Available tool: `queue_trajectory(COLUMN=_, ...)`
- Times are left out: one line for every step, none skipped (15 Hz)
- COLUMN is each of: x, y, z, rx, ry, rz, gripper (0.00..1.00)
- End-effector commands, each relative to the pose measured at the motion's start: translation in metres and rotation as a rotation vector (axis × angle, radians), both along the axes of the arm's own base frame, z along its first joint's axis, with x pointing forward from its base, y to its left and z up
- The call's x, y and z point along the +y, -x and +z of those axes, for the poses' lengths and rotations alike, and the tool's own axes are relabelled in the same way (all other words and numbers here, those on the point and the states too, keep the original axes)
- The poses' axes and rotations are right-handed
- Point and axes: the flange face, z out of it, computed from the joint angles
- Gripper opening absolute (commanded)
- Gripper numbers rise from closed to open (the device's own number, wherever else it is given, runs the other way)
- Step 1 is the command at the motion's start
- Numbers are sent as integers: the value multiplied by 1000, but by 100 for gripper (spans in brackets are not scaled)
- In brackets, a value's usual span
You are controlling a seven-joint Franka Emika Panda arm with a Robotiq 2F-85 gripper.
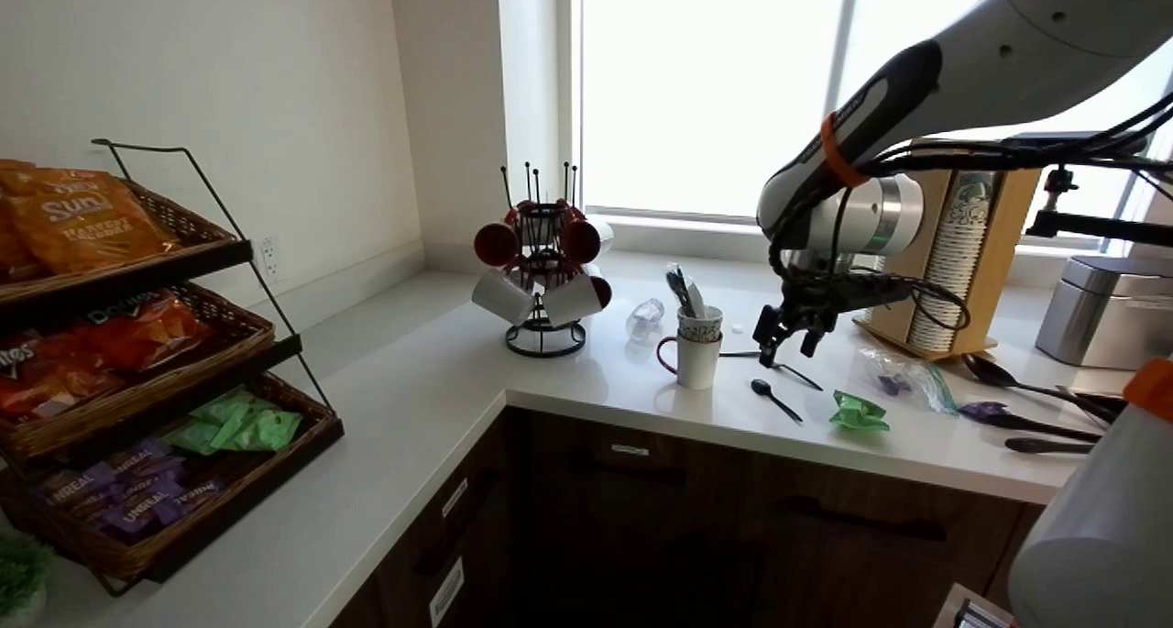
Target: Put the spoon in the cup
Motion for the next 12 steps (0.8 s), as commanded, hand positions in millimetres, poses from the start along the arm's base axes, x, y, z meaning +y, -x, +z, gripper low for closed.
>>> queue_trajectory(x=-20, y=-6, z=-39, rx=22, ry=-10, rz=-26, gripper=100)
queue_trajectory(x=-23, y=-7, z=-48, rx=22, ry=-18, rz=-30, gripper=100)
queue_trajectory(x=-27, y=-9, z=-56, rx=17, ry=-22, rz=-33, gripper=100)
queue_trajectory(x=-31, y=-10, z=-64, rx=14, ry=-19, rz=-34, gripper=100)
queue_trajectory(x=-34, y=-13, z=-71, rx=9, ry=-15, rz=-34, gripper=100)
queue_trajectory(x=-38, y=-16, z=-77, rx=5, ry=-13, rz=-32, gripper=100)
queue_trajectory(x=-41, y=-18, z=-82, rx=-1, ry=-5, rz=-27, gripper=100)
queue_trajectory(x=-45, y=-21, z=-86, rx=-13, ry=6, rz=-23, gripper=100)
queue_trajectory(x=-47, y=-24, z=-89, rx=-22, ry=13, rz=-16, gripper=98)
queue_trajectory(x=-51, y=-27, z=-92, rx=-31, ry=30, rz=-6, gripper=96)
queue_trajectory(x=-53, y=-29, z=-94, rx=-40, ry=41, rz=2, gripper=93)
queue_trajectory(x=-56, y=-31, z=-97, rx=-44, ry=54, rz=10, gripper=87)
